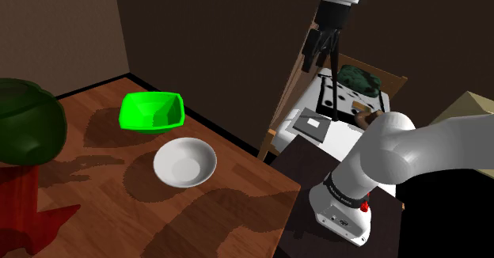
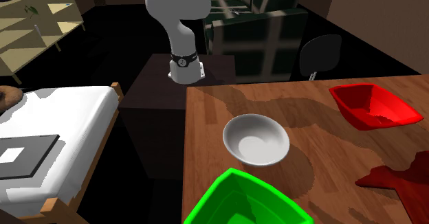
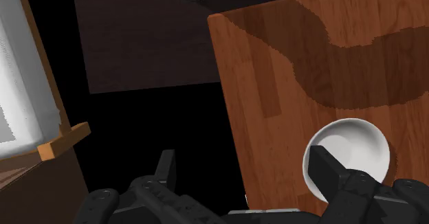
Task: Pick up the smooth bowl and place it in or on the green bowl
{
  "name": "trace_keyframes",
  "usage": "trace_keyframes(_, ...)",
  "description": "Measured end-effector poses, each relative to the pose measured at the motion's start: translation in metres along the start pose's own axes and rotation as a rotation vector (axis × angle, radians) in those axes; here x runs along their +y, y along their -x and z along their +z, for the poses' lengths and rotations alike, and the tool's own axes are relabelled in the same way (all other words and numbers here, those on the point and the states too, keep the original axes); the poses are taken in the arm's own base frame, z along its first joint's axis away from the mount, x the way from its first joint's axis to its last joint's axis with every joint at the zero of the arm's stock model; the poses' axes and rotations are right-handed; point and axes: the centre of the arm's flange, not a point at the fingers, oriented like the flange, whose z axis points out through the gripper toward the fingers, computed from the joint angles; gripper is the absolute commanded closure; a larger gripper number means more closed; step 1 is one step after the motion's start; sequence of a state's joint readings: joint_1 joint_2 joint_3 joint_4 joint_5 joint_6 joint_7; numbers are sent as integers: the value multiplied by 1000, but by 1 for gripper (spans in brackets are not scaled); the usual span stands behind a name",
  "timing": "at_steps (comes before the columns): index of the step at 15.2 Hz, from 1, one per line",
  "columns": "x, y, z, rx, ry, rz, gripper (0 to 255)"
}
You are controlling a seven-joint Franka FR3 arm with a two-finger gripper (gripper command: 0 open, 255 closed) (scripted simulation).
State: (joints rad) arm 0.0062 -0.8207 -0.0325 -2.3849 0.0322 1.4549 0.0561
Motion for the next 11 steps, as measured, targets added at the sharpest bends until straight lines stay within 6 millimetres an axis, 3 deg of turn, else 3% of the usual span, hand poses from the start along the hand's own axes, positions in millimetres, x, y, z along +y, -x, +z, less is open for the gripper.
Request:
trace_keyframes(4,-2,-12,21,5,-33,2,0)
trace_keyframes(11,-12,-49,104,25,-142,12,0)
